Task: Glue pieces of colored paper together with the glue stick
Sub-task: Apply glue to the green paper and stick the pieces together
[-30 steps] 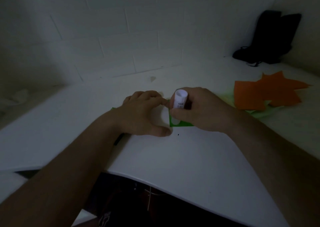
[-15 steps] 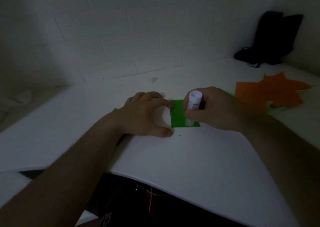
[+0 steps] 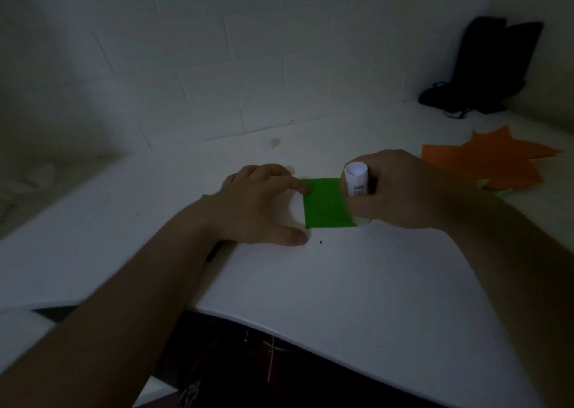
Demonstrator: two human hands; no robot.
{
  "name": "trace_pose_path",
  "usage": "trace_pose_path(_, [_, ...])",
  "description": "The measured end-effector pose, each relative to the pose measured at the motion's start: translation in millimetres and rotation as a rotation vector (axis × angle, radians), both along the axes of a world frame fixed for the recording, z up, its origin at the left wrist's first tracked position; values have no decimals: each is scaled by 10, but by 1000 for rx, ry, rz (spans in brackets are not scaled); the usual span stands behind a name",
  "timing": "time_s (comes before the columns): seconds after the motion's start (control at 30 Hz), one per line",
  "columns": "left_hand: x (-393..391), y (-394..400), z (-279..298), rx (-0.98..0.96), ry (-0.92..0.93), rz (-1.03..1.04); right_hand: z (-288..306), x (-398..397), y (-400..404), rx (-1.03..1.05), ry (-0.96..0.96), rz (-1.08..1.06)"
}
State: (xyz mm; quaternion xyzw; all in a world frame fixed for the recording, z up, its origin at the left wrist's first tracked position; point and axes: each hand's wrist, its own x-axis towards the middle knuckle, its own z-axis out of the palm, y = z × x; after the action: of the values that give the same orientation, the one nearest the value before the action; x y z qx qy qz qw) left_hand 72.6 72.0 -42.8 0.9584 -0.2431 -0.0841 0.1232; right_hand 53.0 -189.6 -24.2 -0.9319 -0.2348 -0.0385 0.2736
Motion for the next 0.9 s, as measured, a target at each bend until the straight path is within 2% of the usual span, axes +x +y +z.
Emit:
trace_pose_path(0.23, [-3, -15, 31, 25, 22, 2, 15, -32, 115, 170, -34, 9])
trace_pose_path(0.57, [7, -5, 21, 21, 21, -1, -45, -26, 173, 93, 34, 32])
trace_pose_path(0.77, [17, -5, 11, 10, 18, -4, -19, -14, 69, 39, 55, -32])
trace_pose_path(0.9, [9, 3, 14, -32, 32, -7, -12, 19, -3, 205, -47, -83])
